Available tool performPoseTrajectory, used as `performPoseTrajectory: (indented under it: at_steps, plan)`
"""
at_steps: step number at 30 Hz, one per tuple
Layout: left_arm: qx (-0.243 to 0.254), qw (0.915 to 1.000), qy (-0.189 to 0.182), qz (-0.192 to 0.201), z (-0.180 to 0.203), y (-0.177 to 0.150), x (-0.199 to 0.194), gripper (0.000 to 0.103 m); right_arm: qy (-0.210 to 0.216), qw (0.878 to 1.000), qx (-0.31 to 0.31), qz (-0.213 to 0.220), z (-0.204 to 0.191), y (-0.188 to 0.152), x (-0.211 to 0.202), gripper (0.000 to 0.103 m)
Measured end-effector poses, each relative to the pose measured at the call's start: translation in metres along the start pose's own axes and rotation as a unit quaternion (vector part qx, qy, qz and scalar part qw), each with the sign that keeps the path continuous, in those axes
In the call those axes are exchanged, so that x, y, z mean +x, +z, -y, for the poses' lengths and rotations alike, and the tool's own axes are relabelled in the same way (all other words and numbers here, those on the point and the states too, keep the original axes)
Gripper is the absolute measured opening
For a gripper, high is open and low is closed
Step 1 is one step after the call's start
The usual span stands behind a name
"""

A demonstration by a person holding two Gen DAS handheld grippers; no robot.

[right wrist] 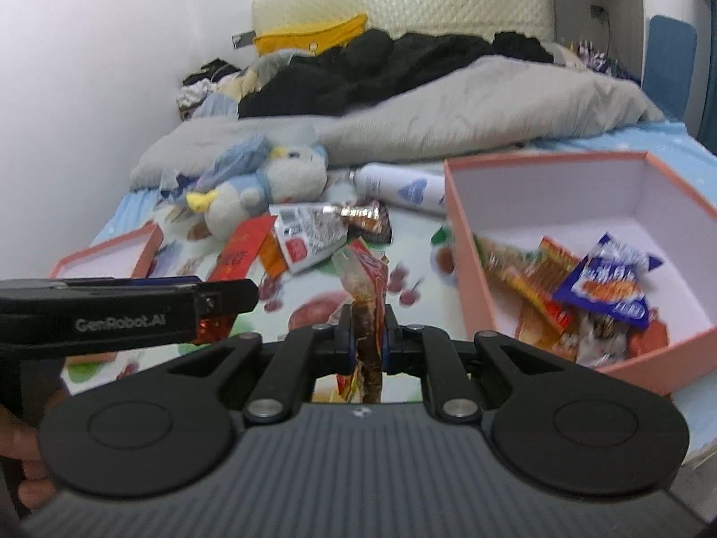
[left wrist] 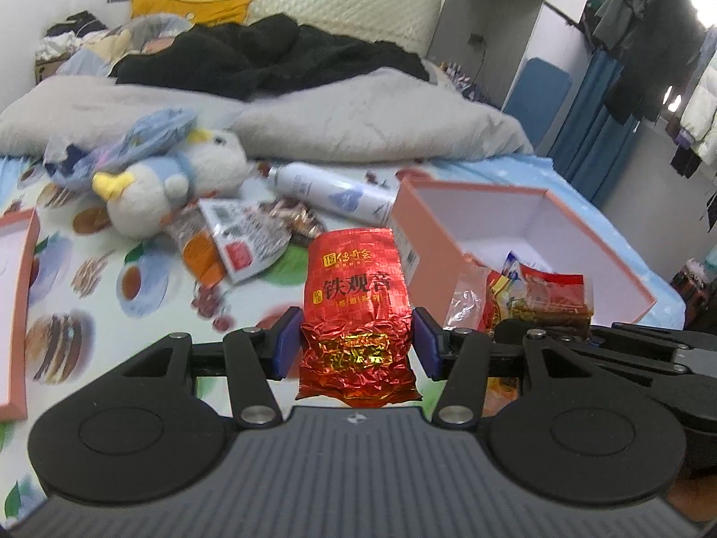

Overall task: Organize snacks
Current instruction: 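Carry both packets over the deep pink box and open both tools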

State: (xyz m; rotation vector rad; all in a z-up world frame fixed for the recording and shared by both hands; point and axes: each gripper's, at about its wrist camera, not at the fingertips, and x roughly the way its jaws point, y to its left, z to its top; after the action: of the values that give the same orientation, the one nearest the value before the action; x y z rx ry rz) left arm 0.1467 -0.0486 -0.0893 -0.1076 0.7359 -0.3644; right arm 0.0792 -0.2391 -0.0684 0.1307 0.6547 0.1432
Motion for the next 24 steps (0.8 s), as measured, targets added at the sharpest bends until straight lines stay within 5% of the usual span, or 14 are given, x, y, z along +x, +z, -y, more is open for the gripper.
performPoseTrajectory:
  at_steps: [24]
  plan:
    - [0.040, 0.9961, -0.045, 0.065, 0.074, 0.093, -0.013, 0.058, -0.052, 0.992, 0.012, 0.112, 0.055, 0.077, -0.045, 0.014]
